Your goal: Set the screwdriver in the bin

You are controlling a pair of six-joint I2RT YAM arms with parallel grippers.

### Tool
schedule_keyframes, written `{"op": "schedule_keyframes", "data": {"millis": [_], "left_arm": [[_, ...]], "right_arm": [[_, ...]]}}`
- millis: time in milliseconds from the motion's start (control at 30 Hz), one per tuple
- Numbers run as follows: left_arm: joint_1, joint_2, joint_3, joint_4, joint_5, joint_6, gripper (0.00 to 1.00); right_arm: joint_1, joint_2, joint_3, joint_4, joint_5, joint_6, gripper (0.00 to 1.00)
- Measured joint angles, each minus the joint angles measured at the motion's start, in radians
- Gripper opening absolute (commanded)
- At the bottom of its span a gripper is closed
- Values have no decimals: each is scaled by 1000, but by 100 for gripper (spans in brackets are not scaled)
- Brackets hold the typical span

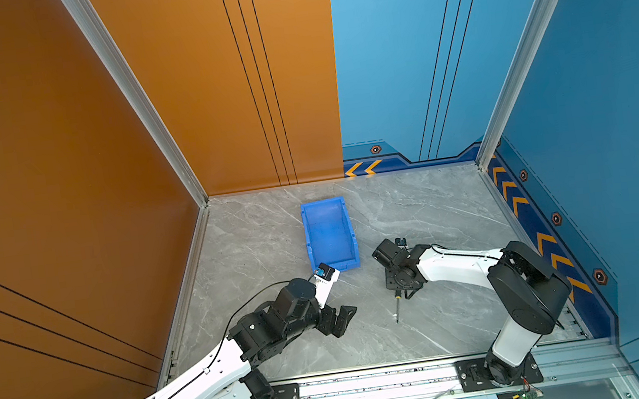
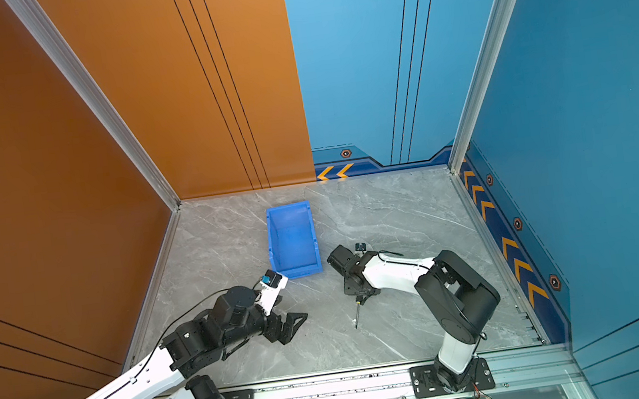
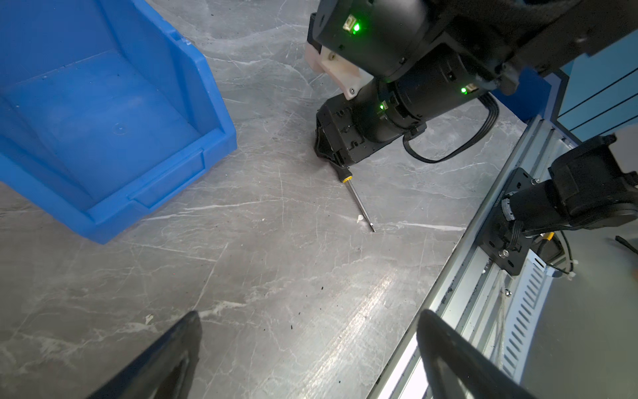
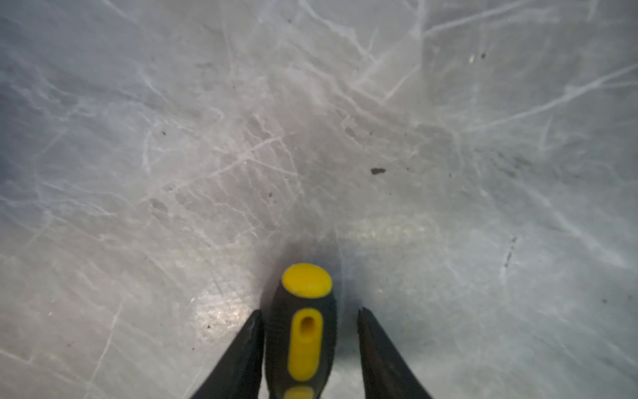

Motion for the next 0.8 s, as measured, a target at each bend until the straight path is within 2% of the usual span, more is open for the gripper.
{"op": "schedule_keyframes", "data": {"millis": [333, 633, 800], "left_arm": [[31, -70, -11, -39, -47, -16, 98], [82, -108, -11, -59, -49, -16, 98], [104, -119, -11, -60, -48, -15, 98]], "right_arm": [[0, 2, 2, 6, 0, 0, 10], [17, -49, 5, 1, -3, 0, 5], [47, -110, 64, -25, -3, -2, 3]]}}
